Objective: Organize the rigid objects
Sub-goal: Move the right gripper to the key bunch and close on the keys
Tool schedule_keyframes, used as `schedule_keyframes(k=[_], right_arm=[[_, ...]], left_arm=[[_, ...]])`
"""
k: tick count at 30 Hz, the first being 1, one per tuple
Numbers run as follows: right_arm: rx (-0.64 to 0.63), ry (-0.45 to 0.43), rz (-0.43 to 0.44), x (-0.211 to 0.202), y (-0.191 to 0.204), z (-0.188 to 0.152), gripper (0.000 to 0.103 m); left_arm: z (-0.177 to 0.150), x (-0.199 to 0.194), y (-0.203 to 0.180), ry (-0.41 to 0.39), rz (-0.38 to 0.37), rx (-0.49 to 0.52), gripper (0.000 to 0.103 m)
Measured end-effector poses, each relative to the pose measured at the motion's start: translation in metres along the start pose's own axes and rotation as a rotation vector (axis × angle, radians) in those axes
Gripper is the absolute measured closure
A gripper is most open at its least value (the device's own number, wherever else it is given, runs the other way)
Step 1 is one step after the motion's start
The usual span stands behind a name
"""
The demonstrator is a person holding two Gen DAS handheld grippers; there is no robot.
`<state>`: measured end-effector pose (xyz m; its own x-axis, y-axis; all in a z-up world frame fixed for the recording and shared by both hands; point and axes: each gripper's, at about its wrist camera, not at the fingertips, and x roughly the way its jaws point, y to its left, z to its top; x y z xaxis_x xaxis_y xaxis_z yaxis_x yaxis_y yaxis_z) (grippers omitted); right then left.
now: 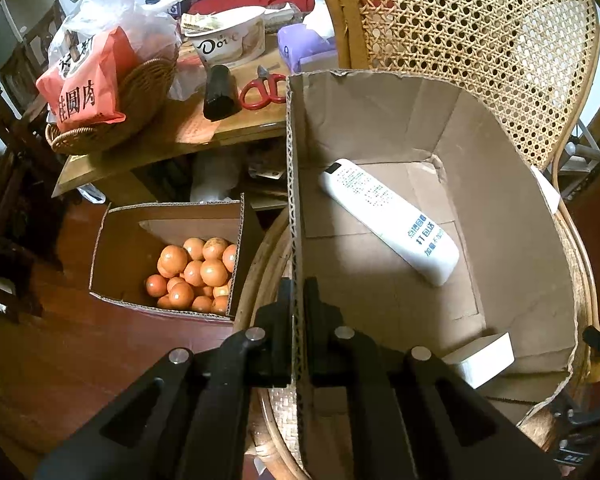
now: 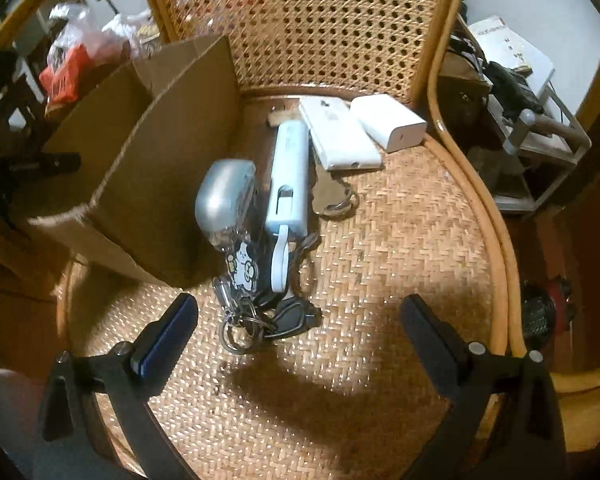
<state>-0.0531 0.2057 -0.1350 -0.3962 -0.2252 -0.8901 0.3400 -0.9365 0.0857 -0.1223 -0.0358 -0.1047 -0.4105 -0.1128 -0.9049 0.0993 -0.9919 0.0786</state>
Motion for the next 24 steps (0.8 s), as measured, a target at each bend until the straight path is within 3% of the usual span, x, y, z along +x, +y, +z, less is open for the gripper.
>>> schedule_keyframes(k=[9,13,17,20,24], right_arm=[[-0.049,0.023,-0.058,0.022,0.013,0.002,0.0],[-0.047,0.042,-0.061,0.029,0.016,-0.001,0.018],[-0.08,0.03,-0.047,0.021,0.024,-0.003,0.056],[-0.068,0.039,-0.034,0.018,0.024,-0.005,0.063],[-0.021,0.065,0.03,0.011,0.018,-0.01,0.063]], left_arm=[[-0.001,0.002,-0.001,0.004,0.006,0.007,0.097],[-0.001,0.001,0.0,0.004,0.003,0.005,0.097],[-0.001,0.002,0.0,0.005,0.002,0.005,0.097],[-0.001,0.002,0.0,0.005,0.003,0.005,0.097],[-0.001,0.002,0.0,0.004,0.001,0.004,0.097]])
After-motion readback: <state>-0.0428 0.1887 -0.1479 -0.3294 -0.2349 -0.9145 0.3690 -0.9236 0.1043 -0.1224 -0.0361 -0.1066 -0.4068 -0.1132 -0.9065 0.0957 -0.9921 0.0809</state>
